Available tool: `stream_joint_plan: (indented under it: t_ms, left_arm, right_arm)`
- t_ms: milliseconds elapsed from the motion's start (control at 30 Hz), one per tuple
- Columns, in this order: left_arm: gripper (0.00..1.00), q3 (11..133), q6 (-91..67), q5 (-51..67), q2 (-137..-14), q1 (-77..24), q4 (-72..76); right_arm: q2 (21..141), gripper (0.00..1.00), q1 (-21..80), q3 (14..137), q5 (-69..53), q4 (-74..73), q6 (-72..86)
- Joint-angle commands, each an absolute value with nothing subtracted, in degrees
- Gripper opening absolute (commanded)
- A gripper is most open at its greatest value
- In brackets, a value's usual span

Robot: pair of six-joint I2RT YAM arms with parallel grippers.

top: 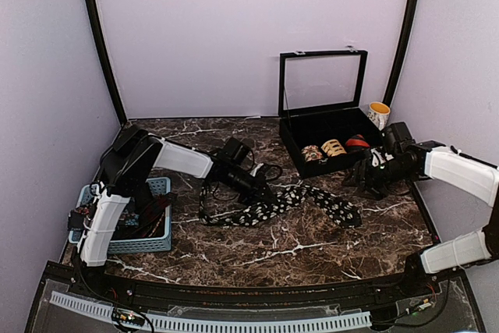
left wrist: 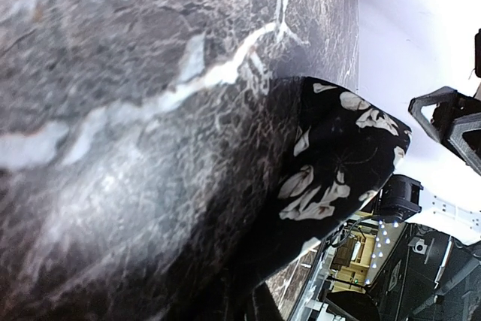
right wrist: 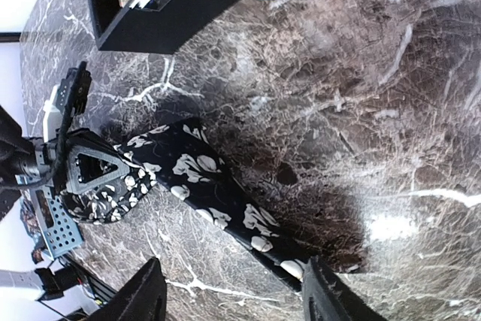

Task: Roll the ties
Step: Flatten out the tie at the center of the board.

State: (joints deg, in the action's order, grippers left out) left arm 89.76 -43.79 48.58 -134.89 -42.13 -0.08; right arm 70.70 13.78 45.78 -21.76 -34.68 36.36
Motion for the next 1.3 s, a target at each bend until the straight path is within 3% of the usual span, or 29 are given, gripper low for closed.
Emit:
stream_joint_plan:
  t_ms: [0,267,400,467,567,667,733,767,1033,1200,1267]
  left_arm:
    - [0.04,89.23,-42.14,47.64,-131.01,-41.76,-5.13]
    - [0.04,89.12,-41.76,47.48,-130.87,-41.75,-5.31]
    - [0.04,88.13,-42.01,47.68,-130.91,-41.77,-4.40]
    - [0.04,87.98,-41.65,47.79,-130.95,-41.81,-4.39]
    - [0.04,87.74,-41.49,47.74,-130.95,-41.75,-4.44]
    - [0.04,87.68,-41.11,47.68,-130.96,-41.74,-4.77]
    - [0.04,88.11,-40.40,47.70,-130.87,-41.75,-5.75]
    - [0.04,88.64,-39.51,47.60,-130.80,-41.74,-6.85]
    - [0.04,90.41,-31.61,43.88,-127.72,-41.90,-18.00]
    - [0.05,92.37,-23.57,38.33,-126.47,-43.29,-27.88]
    - [0.11,93.86,-21.86,36.49,-126.41,-44.31,-29.19]
  right_arm:
    - [69.39,0.66,14.70,44.27,-20.88,-35.00,36.48]
    - [62.55,0.84,14.74,32.73,-20.38,-32.33,40.40]
    - [61.36,0.87,14.59,28.41,-19.88,-27.39,42.61]
    - [63.08,0.83,14.60,27.52,-20.65,-24.10,43.25]
    - [65.43,0.65,14.59,26.92,-21.66,-18.63,44.06]
    - [66.26,0.33,14.59,27.73,-22.89,-17.32,44.45]
    - [65.46,0.05,14.60,29.92,-22.19,-21.10,43.73]
    - [64.43,0.00,14.51,31.45,-20.57,-24.57,43.35]
    - [55.63,0.00,7.99,38.38,-13.58,-49.11,42.17]
    - [53.22,0.00,0.74,38.24,-13.76,-53.96,42.07]
    - [54.52,0.00,-0.55,38.40,-12.35,-53.30,42.61]
